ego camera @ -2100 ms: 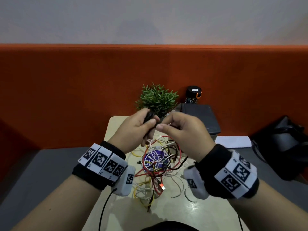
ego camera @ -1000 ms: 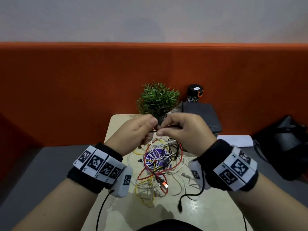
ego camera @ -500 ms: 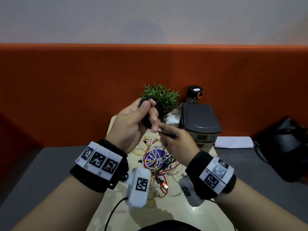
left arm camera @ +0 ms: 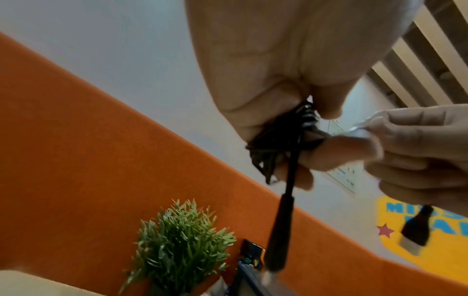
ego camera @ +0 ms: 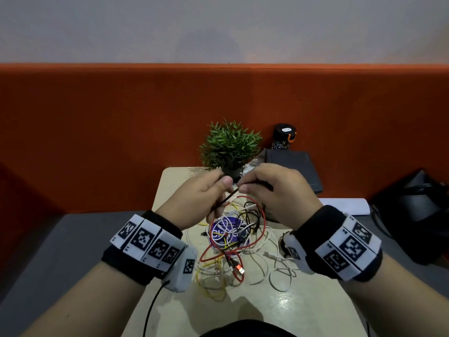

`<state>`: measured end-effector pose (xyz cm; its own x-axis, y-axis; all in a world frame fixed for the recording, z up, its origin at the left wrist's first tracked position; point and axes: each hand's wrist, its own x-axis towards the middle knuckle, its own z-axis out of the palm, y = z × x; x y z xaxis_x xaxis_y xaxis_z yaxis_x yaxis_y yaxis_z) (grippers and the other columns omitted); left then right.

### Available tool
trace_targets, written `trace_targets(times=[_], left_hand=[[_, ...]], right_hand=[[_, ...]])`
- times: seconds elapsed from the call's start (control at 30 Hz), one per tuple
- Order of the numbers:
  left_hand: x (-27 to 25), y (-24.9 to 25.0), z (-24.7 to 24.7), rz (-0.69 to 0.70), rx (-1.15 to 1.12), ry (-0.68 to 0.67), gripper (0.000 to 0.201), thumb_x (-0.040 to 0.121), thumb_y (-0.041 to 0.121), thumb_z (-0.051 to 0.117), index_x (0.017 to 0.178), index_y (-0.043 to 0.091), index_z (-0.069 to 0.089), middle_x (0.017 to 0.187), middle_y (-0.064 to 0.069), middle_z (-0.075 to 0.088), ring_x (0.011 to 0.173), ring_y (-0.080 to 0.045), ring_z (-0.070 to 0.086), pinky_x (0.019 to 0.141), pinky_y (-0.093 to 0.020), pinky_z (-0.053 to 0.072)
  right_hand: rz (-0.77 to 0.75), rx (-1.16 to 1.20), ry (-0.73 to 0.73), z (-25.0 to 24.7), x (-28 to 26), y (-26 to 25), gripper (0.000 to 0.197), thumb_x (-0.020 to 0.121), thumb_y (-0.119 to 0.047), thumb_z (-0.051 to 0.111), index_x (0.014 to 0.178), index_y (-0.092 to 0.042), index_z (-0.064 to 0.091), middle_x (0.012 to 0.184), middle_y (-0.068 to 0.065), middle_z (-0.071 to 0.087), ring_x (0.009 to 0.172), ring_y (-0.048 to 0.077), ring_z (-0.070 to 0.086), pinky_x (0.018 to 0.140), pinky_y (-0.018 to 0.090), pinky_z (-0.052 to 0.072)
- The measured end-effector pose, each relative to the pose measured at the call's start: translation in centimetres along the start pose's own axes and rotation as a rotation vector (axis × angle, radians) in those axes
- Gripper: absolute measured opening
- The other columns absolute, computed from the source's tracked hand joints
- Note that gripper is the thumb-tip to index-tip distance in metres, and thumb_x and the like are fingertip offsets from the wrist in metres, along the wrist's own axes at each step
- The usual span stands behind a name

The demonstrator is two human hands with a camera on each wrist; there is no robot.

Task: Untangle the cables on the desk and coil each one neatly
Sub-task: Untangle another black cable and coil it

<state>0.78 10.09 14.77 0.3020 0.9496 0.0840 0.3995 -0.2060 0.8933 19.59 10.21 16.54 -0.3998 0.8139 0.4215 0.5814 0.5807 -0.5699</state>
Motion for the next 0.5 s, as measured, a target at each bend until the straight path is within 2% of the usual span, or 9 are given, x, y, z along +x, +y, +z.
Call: trace_targets(times=[0.1, 0.2, 0.3, 0.37, 0.43, 0.5], left_hand=[[-0.2, 0.3, 0.7, -0.024, -0.149, -0.162, 0.041, 0.087, 0.049, 0.051, 0.087, 0.008, 0.055, 0.053, 0.003, 0.041, 0.046, -0.012, 0.037, 0.043, -0.022, 0.03], [-0.3, 0.8, 1.0, -0.065, -0.275, -0.209, 0.027, 0.086, 0.036, 0.061, 0.08, 0.012, 0.051, 0.051, 0.009, 0.039, 0.044, -0.008, 0.034, 0.044, -0.017, 0.031], [-0.4, 1.0, 1.2, -0.054, -0.435, -0.238, 0.023, 0.092, 0.026, 0.054, 0.079, 0.008, 0.05, 0.045, 0.01, 0.032, 0.04, -0.008, 0.027, 0.044, -0.019, 0.028], [-0.3, 1.1, 1.3, -0.044, -0.532, -0.245, 0.023, 0.091, 0.026, 0.048, 0.08, 0.006, 0.05, 0.044, 0.008, 0.029, 0.038, -0.009, 0.025, 0.046, -0.024, 0.031], [-0.1, 1.1, 1.5, -0.029, -0.599, -0.234, 0.026, 0.089, 0.028, 0.042, 0.08, 0.004, 0.049, 0.043, 0.008, 0.029, 0.035, -0.008, 0.026, 0.046, -0.025, 0.036], [0.0, 1.3, 1.7, -0.009, -0.666, -0.217, 0.029, 0.089, 0.027, 0.041, 0.079, 0.002, 0.049, 0.042, 0.007, 0.03, 0.035, -0.009, 0.025, 0.046, -0.024, 0.039]], right_hand=[[-0.092, -0.022, 0.055, -0.4, 0.6, 0.3, 0.013, 0.088, -0.024, 0.057, 0.091, -0.022, 0.07, 0.085, -0.007, 0.061, 0.083, 0.011, 0.056, 0.073, 0.029, 0.044], [-0.192, -0.148, 0.134, -0.6, 1.0, 1.1, 0.021, 0.09, -0.028, 0.052, 0.092, -0.024, 0.072, 0.085, -0.002, 0.06, 0.084, 0.02, 0.056, 0.078, 0.038, 0.04], [-0.228, -0.373, 0.243, -0.6, 1.2, 1.6, 0.024, 0.088, -0.036, 0.052, 0.091, -0.029, 0.075, 0.078, 0.001, 0.052, 0.078, 0.025, 0.049, 0.073, 0.034, 0.029], [-0.212, -0.463, 0.31, -0.3, 1.3, 1.6, 0.022, 0.087, -0.036, 0.055, 0.089, -0.031, 0.076, 0.074, 0.001, 0.047, 0.075, 0.025, 0.045, 0.07, 0.033, 0.025], [-0.217, -0.471, 0.326, 0.3, 1.3, 1.4, 0.018, 0.086, -0.03, 0.058, 0.09, -0.029, 0.076, 0.072, 0.001, 0.045, 0.073, 0.025, 0.045, 0.068, 0.033, 0.027], [-0.187, -0.339, 0.268, 0.7, 1.4, 1.2, 0.02, 0.086, -0.021, 0.057, 0.093, -0.021, 0.076, 0.071, 0.003, 0.05, 0.073, 0.025, 0.05, 0.065, 0.037, 0.037]])
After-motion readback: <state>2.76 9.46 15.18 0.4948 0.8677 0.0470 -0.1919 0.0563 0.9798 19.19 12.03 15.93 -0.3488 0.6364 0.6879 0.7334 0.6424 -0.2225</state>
